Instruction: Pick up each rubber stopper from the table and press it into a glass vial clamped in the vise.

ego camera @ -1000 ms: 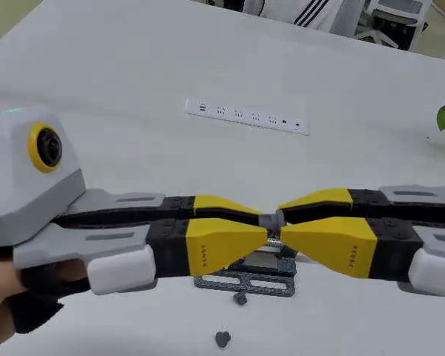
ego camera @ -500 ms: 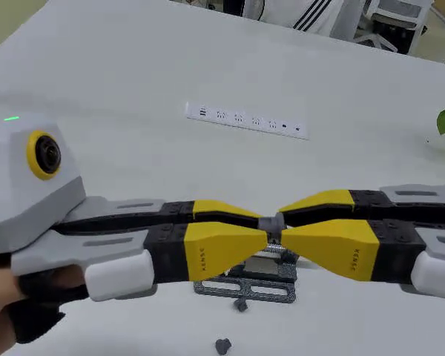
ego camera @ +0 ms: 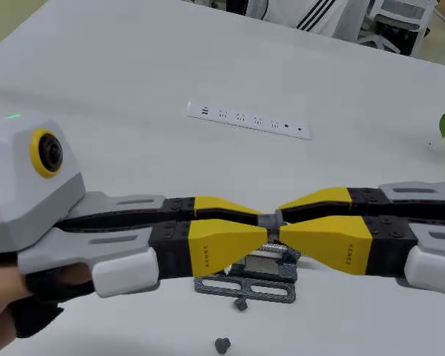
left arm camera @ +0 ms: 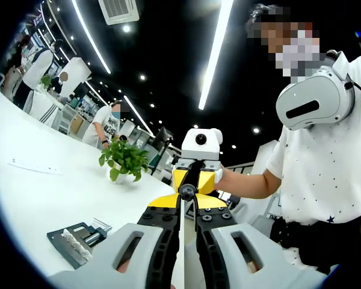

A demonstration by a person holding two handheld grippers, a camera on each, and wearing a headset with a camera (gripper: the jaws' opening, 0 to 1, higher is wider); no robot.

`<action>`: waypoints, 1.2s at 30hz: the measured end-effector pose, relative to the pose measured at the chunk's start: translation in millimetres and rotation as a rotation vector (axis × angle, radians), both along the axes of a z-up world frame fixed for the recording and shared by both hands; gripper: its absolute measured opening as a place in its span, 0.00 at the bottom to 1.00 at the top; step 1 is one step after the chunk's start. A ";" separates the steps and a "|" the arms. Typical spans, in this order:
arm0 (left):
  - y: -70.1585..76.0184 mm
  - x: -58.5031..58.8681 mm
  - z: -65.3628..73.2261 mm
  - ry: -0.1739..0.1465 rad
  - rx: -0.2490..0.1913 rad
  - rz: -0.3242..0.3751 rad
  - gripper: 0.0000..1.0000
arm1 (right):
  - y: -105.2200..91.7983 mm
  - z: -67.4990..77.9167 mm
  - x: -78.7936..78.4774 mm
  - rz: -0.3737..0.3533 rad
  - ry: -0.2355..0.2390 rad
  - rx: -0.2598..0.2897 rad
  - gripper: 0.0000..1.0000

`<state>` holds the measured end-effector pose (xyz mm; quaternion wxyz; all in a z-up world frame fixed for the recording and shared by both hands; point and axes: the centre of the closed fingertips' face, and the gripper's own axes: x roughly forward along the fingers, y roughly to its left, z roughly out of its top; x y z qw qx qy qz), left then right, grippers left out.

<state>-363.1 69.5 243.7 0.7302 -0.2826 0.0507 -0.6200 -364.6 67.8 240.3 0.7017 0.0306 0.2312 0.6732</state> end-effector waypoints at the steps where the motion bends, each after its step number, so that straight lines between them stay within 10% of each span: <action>1: 0.4 -0.2 -0.6 -0.004 0.003 0.003 0.05 | 0.4 -0.4 0.0 0.001 0.002 -0.003 0.05; 14: 15.3 6.4 -40.9 -0.076 0.236 0.135 0.23 | 0.1 -6.3 31.8 -0.029 -0.001 -0.096 0.05; 36: 34.7 10.1 -103.6 -0.180 0.509 0.237 0.53 | 10.6 -98.3 103.1 0.102 -0.136 -0.592 0.05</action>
